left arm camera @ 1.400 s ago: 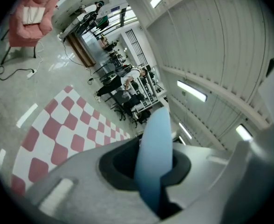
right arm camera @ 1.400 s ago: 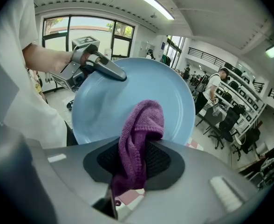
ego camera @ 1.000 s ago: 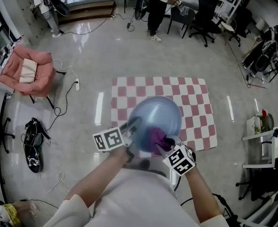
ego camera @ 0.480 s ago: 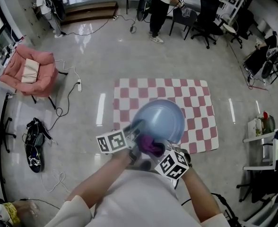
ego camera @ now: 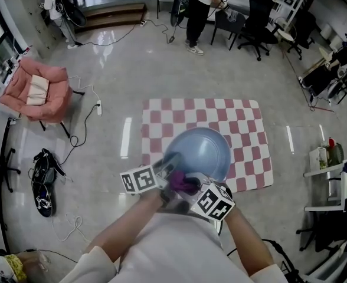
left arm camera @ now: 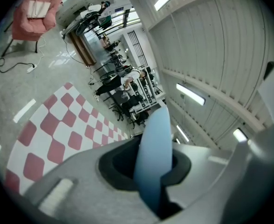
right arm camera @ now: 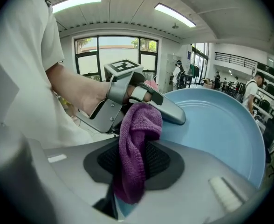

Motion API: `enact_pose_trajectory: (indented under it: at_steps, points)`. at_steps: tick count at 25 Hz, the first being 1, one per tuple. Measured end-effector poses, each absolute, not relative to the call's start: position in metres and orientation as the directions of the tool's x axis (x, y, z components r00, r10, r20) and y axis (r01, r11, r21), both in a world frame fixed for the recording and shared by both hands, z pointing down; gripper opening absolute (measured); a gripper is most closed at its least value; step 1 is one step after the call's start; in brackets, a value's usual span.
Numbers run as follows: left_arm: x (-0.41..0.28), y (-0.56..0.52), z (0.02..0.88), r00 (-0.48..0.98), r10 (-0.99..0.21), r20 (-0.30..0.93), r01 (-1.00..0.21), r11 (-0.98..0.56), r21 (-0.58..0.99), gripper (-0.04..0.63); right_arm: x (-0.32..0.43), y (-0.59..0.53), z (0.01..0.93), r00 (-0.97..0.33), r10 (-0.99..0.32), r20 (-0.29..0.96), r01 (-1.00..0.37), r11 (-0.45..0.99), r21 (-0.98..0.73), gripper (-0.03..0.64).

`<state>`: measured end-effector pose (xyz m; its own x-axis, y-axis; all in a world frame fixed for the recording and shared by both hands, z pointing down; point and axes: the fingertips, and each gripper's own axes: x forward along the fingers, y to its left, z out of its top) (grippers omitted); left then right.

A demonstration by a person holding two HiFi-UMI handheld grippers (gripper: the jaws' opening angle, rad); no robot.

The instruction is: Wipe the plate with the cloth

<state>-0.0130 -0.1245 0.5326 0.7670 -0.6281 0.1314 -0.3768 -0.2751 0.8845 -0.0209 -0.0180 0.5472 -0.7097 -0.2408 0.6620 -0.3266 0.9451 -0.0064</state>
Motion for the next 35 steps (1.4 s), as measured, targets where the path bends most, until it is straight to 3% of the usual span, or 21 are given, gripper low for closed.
enact_pose_trajectory:
  at_steps: [5,20,30,35]
  points:
    - [-0.01,-0.122,0.53,0.774,-0.621,0.124,-0.374,-0.29,0.881,0.052,-0.011,-0.032,0.554,-0.716,-0.249,0.652,-0.422,0.898,-0.12,0.115]
    - [-0.019,-0.116,0.53,0.772,-0.622,0.134,-0.391,-0.298,0.871,0.052,0.062,-0.074,0.549,-0.603,-0.456,0.655,-0.68,0.723,-0.123,0.117]
    - [-0.022,-0.111,0.53,0.772,-0.622,0.132,-0.391,-0.301,0.87,0.052,0.107,-0.087,0.55,-0.504,-0.552,0.665,-0.783,0.617,-0.082,0.117]
    - [-0.024,-0.102,0.53,0.767,-0.626,0.14,-0.396,-0.289,0.871,0.052,0.129,-0.09,0.54,-0.416,-0.625,0.661,-0.822,0.57,0.021,0.117]
